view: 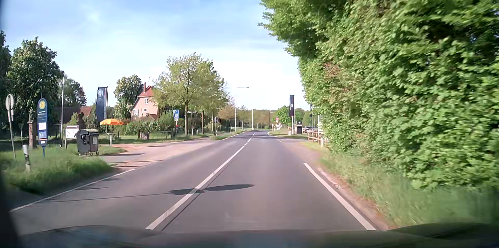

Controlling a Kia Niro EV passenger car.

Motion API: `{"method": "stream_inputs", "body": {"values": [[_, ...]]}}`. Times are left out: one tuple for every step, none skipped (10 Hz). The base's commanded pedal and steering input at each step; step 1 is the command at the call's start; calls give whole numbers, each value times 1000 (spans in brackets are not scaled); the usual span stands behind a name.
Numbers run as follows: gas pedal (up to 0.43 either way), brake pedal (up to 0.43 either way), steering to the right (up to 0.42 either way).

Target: Follow the waypoints while adhering to traffic rules and regulations

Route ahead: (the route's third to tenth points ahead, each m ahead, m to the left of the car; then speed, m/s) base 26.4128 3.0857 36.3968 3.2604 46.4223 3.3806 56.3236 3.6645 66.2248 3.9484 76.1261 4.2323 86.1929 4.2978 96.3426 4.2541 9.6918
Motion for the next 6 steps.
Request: {"method": "stream_inputs", "body": {"values": [[0, 0, -8], [0, 0, -8], [0, 0, -8], [0, 0, -8], [0, 0, -8], [0, 0, -8]]}}
